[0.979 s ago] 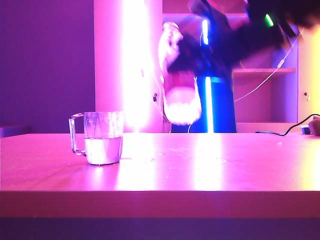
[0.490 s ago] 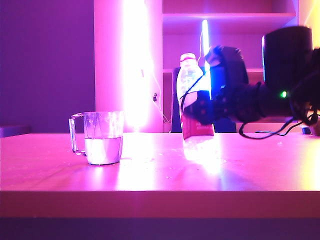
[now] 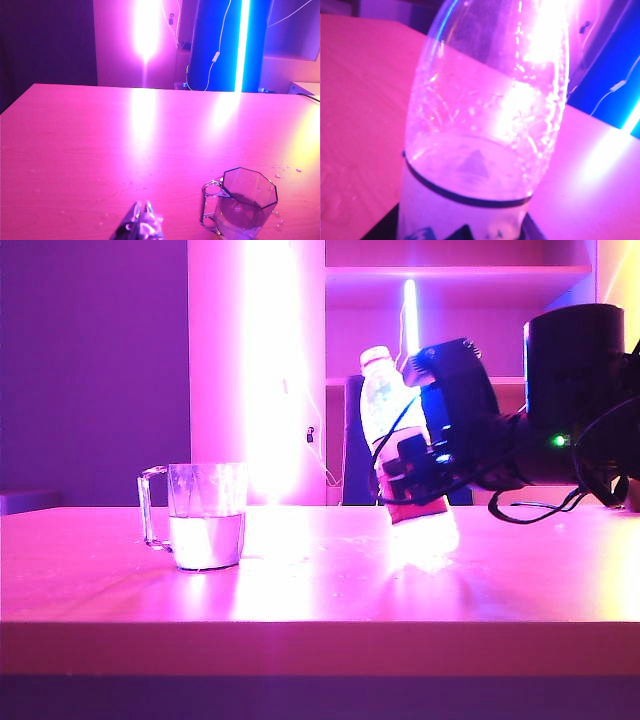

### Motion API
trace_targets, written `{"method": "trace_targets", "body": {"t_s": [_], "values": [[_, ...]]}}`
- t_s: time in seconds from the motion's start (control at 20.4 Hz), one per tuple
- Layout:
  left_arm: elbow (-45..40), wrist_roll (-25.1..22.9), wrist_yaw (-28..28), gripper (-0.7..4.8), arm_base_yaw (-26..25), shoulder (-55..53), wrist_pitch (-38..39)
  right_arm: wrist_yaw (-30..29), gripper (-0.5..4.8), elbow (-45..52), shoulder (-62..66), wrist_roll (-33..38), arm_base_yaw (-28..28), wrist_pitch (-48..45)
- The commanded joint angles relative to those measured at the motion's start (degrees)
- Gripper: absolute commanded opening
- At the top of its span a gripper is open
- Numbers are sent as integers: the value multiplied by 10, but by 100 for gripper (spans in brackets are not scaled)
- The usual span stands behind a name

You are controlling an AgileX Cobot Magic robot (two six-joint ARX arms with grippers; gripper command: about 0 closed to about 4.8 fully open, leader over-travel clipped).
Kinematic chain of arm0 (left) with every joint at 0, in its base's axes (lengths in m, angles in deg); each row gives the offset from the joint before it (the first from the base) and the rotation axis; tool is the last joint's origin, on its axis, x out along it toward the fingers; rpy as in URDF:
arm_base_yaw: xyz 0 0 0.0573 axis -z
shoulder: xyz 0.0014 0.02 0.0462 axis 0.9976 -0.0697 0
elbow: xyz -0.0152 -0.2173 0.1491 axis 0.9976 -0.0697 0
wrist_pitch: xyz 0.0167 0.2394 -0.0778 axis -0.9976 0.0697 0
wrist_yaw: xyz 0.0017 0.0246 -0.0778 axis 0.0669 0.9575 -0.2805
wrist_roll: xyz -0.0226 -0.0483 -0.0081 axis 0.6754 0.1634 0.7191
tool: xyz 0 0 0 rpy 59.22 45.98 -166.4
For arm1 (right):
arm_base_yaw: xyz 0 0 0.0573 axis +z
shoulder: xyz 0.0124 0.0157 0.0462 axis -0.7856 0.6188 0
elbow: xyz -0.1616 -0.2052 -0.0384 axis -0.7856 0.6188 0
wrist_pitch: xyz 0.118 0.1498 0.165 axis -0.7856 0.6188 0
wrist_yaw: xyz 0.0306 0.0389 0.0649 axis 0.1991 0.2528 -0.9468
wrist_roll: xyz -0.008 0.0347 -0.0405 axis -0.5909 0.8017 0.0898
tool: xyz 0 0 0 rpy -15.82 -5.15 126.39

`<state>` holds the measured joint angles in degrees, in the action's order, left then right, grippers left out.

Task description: Pick up the mineral water bottle on the table and pour water into the mug until it's half full.

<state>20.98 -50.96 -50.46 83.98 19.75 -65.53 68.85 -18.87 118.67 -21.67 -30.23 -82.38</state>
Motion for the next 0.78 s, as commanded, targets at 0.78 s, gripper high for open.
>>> {"method": "trace_targets", "body": {"t_s": [0.78], "values": [[2, -26, -18, -5, 0, 0, 14, 18, 288, -40, 74, 76, 4, -66]]}}
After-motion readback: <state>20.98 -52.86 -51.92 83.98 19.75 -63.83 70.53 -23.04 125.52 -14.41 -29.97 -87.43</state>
